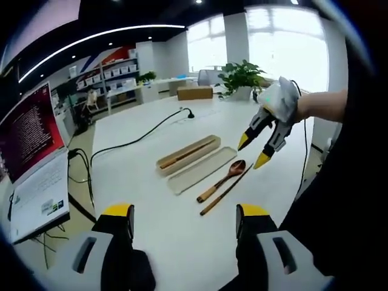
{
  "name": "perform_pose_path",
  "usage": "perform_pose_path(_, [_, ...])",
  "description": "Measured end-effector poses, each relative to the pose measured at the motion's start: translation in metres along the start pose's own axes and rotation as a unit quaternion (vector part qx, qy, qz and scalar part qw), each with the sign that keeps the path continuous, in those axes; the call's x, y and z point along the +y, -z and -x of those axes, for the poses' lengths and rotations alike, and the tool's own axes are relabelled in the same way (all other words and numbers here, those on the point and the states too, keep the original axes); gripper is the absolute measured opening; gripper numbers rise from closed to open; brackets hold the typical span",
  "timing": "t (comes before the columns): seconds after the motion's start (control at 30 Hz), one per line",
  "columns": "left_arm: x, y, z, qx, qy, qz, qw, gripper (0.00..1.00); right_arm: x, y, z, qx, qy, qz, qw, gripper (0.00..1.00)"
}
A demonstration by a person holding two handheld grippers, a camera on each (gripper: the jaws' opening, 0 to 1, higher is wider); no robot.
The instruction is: Arrange the utensils inside the cutlery case until each visible utensil rests in its matching compartment.
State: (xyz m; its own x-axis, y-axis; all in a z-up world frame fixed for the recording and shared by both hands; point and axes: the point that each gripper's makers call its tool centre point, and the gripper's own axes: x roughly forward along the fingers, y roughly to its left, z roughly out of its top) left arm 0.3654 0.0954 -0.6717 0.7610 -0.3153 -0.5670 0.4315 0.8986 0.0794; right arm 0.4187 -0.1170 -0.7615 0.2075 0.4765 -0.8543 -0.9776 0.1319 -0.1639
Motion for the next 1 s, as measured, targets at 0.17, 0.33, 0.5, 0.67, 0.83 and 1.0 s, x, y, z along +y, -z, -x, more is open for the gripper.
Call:
perform_pose_path(0.17, [0.002,0.000,-0.001,0.000,-0.003,0.000,1.0000,0.70,0.005,-0.001,-0.006,0.005,-0.014,0.020,0.9997,0.35])
perform_pose_path(0.33, [0.004,0.002,-0.002,-0.002,-0.002,0.002,1.0000,0.70,0.004,-0.002,-0.012,0.011,-0.022,0.034,0.9991,0.34])
perform_pose_path(0.5, [0.007,0.004,-0.001,-0.002,-0.007,0.007,1.0000,0.71,0.003,-0.008,-0.017,0.009,-0.027,0.037,0.9989,0.33])
perform_pose_path(0.67, [0.008,0.007,0.000,-0.001,-0.008,0.009,0.9999,0.71,0.009,-0.011,-0.022,0.011,-0.041,0.046,0.9980,0.33])
perform_pose_path(0.83, [0.007,0.008,0.002,-0.002,-0.009,0.012,0.9999,0.70,0.014,-0.013,-0.028,0.011,-0.054,0.052,0.9971,0.28])
perform_pose_path(1.0, [0.005,0.010,0.005,0.000,-0.010,0.014,0.9999,0.70,0.017,-0.017,-0.033,0.012,-0.063,0.056,0.9964,0.28])
